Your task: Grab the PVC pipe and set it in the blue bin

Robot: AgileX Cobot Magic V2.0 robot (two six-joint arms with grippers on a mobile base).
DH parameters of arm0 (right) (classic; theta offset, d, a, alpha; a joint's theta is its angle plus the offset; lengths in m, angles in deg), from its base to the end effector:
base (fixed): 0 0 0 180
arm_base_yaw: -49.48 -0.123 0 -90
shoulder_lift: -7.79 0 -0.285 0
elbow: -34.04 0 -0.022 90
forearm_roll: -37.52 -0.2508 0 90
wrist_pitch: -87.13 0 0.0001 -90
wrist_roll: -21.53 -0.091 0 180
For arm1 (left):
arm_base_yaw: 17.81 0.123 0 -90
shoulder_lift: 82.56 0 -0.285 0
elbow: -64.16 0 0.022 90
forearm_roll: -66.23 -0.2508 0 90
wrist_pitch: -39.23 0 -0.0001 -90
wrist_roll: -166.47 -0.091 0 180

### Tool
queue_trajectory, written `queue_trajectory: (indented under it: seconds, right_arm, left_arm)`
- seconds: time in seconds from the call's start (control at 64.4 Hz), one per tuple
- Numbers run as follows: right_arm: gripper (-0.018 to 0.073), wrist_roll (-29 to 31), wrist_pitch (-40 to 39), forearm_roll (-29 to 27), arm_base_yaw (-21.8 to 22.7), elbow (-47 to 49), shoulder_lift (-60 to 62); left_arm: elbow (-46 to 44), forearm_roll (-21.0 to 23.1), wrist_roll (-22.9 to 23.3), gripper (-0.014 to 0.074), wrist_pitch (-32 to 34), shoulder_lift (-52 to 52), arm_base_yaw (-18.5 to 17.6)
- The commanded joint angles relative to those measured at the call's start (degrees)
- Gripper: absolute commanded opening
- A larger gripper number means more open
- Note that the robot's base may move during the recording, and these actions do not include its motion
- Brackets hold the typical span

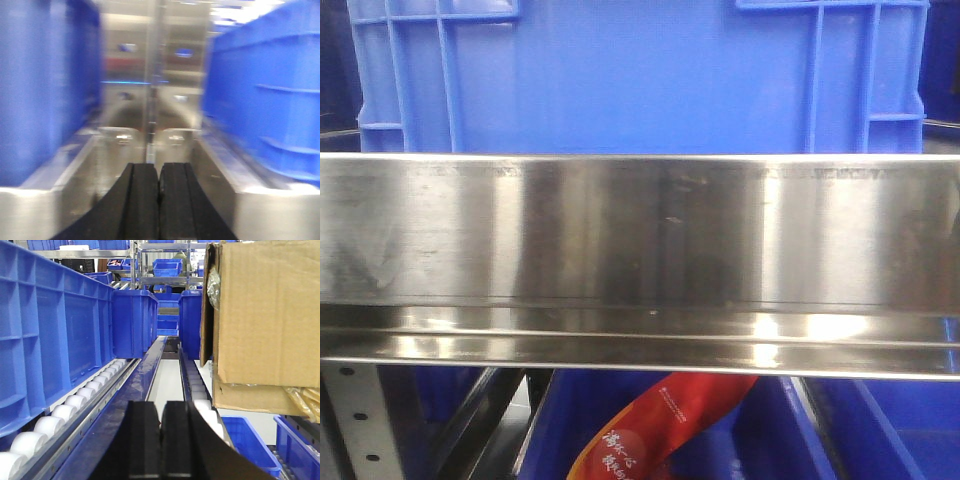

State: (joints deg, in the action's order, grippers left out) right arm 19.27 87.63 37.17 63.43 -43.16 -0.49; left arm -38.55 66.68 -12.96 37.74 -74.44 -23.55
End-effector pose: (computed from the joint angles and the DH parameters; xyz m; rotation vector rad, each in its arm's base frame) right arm 0.0554 -0.0137 0.2120 0.2164 1.4870 -0.1592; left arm 0.0567 -0.0057 0.2101 0.0627 1.5161 -0.0946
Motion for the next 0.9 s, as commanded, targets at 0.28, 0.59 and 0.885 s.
queue_trajectory:
  seconds: [0.28,0.59,0.885]
  right_arm:
    - [-0.0167,0.12,-1.22,0.35,0.17,-0.01,0.12]
    - [-0.0167,0.12,-1.22,0.35,0.17,-0.01,0.12]
    - [-0.0167,0.12,-1.22,0.35,0.17,-0.01,0.12]
  left_arm:
    - [-0.08,0.19,0.04,-0.0111,0.88,-0.33,-0.60]
    - [-0.08,0.19,0.04,-0.0111,0.88,-0.33,-0.60]
    - [-0.08,0.19,0.04,-0.0111,0.88,-0.33,-0.60]
